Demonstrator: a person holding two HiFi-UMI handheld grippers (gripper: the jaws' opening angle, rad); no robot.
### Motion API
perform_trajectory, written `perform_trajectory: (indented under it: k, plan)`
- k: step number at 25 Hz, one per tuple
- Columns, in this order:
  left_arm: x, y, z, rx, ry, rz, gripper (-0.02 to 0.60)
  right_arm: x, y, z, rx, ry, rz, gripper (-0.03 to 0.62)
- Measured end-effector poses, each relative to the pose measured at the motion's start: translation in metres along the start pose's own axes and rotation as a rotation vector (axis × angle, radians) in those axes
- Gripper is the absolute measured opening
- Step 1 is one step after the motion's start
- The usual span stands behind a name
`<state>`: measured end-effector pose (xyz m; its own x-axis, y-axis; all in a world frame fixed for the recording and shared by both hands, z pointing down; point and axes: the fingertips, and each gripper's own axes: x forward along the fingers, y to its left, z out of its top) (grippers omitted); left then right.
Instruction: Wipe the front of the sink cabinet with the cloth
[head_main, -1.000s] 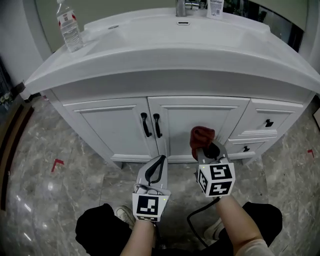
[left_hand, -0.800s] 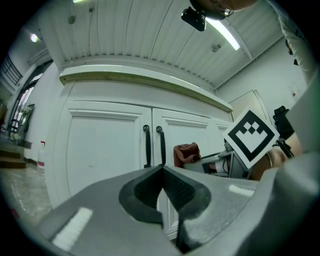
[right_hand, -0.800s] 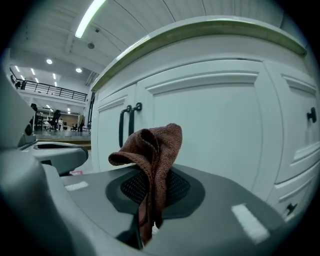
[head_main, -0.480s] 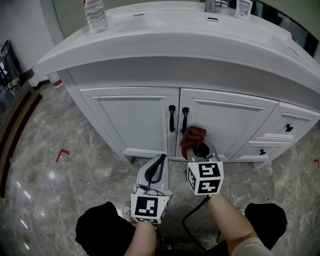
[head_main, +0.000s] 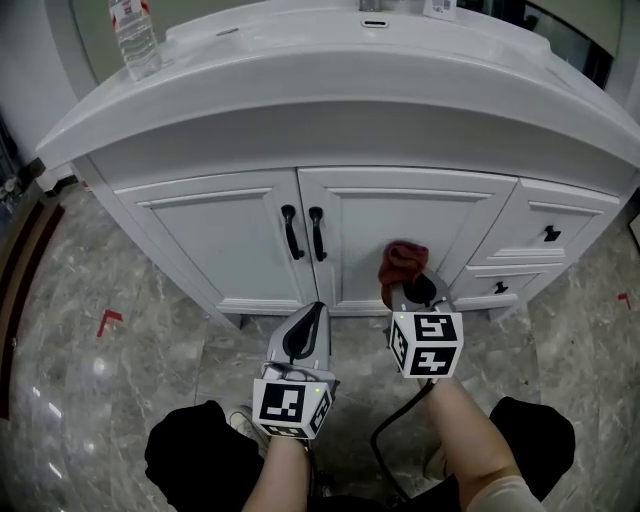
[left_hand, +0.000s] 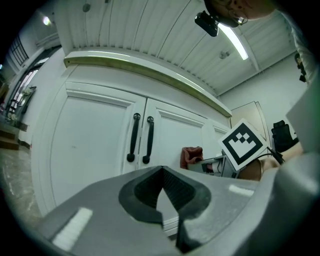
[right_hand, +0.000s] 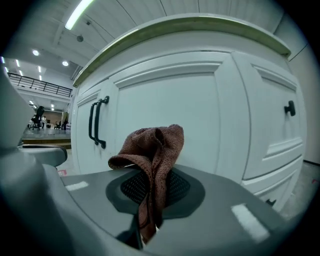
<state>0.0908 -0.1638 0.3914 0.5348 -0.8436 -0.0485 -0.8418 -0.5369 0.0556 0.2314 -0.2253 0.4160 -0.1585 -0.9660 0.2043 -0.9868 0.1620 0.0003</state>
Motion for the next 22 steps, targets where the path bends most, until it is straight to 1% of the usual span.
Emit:
perform_trajectory:
  k: [5, 8, 12, 16, 18, 19, 22]
  plan:
    - [0.019, -0.037, -0.005, 0.021, 0.012, -0.063, 0.0, -0.019, -0.052, 0.002, 0.02, -0.006, -0.089, 0.08]
    - [0.025, -0.049, -0.006, 0.038, 0.018, -0.083, 0.0, -0.031, -0.083, 0.003, 0.047, -0.009, -0.142, 0.08]
    - [0.028, -0.056, -0.007, 0.045, 0.026, -0.087, 0.0, -0.041, -0.102, 0.003, 0.044, 0.002, -0.154, 0.081]
    - [0.027, -0.059, -0.005, 0.044, 0.023, -0.091, 0.0, -0.053, -0.118, -0.001, 0.059, 0.012, -0.208, 0.08]
    - [0.025, -0.057, -0.009, 0.045, 0.03, -0.085, 0.0, -0.055, -0.114, -0.004, 0.076, 0.009, -0.204, 0.08]
    - [0.024, -0.055, -0.012, 0.047, 0.035, -0.078, 0.0, -0.053, -0.106, -0.006, 0.079, 0.007, -0.184, 0.08]
    - [0.019, -0.041, -0.019, 0.05, 0.054, -0.049, 0.0, -0.04, -0.06, -0.02, 0.052, 0.025, -0.081, 0.08]
